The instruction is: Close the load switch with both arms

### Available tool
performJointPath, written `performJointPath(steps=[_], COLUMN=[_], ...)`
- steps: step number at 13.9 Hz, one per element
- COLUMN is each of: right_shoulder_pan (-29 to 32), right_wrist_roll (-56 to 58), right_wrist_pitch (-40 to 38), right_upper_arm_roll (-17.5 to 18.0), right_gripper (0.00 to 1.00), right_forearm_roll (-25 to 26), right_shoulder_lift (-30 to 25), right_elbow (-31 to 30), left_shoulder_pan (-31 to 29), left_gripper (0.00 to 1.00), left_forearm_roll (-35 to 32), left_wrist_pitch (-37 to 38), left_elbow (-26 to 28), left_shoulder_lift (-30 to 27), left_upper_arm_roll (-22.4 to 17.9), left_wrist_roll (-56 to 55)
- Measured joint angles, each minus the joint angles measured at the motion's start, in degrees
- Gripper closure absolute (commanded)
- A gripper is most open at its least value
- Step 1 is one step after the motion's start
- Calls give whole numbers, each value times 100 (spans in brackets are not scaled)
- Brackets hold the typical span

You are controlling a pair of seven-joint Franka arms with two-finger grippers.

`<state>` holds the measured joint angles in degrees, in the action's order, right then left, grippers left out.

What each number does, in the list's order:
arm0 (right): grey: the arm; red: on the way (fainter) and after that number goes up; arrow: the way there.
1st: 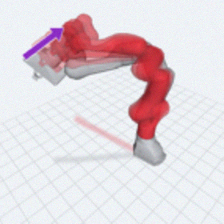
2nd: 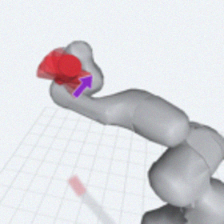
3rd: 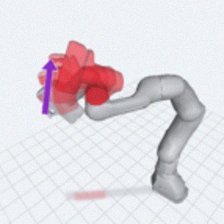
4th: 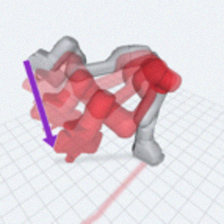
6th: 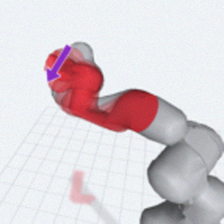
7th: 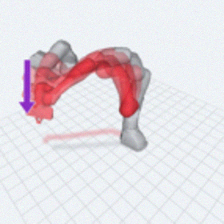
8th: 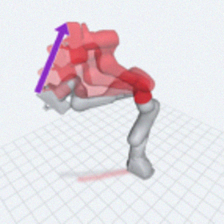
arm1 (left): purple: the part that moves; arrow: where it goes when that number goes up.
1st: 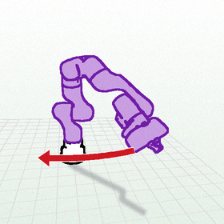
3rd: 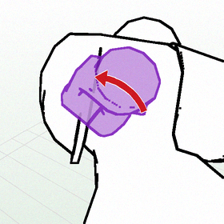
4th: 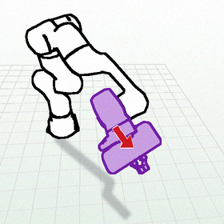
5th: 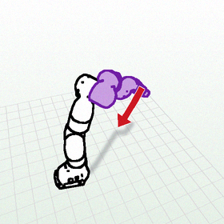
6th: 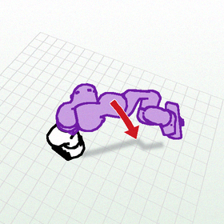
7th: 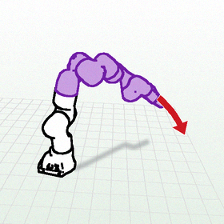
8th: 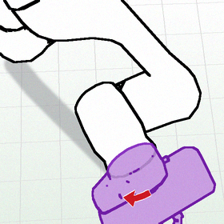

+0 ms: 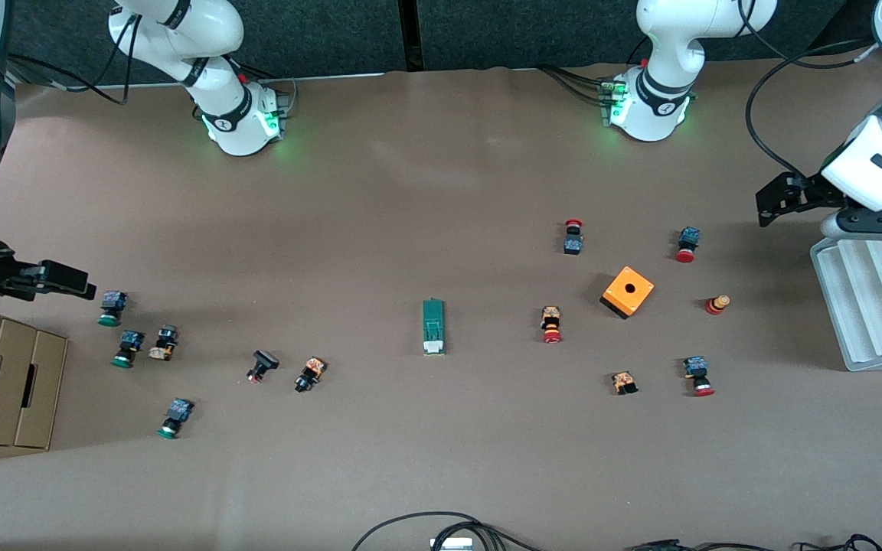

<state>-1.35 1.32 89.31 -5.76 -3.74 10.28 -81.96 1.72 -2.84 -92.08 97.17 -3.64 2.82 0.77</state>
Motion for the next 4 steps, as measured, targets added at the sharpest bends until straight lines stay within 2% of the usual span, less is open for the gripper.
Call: performJointPath(steps=[4], right_shoulder_pan=[4], right_wrist_roll=[0], right_wrist_pitch=[-7], right_upper_arm_roll=[9], right_gripper=[0], right_forearm_roll=[0], right_shoulder_lift=[-38], right_elbow=[-12], left_shoulder_pan=[0], left_gripper=[0], left_forearm_roll=[0], left_wrist_pitch=[0], left_elbow=[0], left_shoulder_lift=[3], left_upper_arm_roll=[0], left_wrist_roll=[-7])
